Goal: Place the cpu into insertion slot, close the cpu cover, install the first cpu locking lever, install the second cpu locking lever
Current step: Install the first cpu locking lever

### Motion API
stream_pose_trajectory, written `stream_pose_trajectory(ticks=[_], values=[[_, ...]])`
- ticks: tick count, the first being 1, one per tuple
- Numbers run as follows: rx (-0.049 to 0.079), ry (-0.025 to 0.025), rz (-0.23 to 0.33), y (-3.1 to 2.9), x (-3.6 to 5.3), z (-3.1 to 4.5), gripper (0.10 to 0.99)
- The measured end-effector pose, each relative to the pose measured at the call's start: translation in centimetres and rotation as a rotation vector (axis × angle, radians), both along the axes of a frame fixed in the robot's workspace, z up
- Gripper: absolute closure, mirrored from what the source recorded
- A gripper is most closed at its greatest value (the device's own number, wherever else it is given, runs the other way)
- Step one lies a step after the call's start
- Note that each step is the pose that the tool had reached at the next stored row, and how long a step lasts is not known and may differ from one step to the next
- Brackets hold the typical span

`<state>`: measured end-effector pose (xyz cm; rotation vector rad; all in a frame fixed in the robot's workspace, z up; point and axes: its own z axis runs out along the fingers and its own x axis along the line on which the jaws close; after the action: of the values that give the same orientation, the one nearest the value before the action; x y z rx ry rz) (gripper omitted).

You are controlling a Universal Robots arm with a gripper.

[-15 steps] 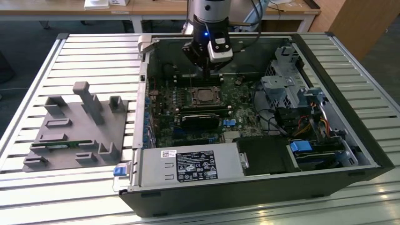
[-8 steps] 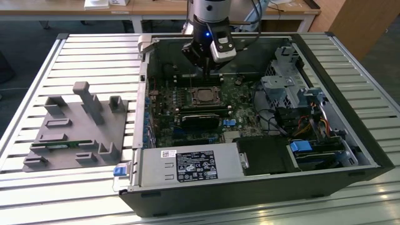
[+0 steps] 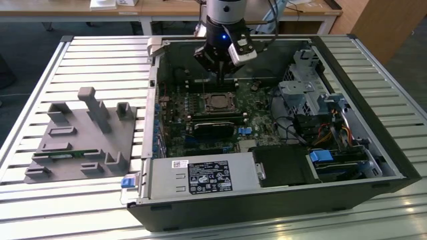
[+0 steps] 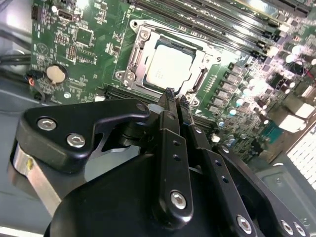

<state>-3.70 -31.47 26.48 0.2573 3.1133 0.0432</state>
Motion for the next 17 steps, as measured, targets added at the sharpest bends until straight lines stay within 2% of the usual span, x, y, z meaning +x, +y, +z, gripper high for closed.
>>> stream_pose_trajectory(ticks=[17], values=[[0.000, 0.0000, 0.209, 0.00, 0.00, 0.00, 0.910]])
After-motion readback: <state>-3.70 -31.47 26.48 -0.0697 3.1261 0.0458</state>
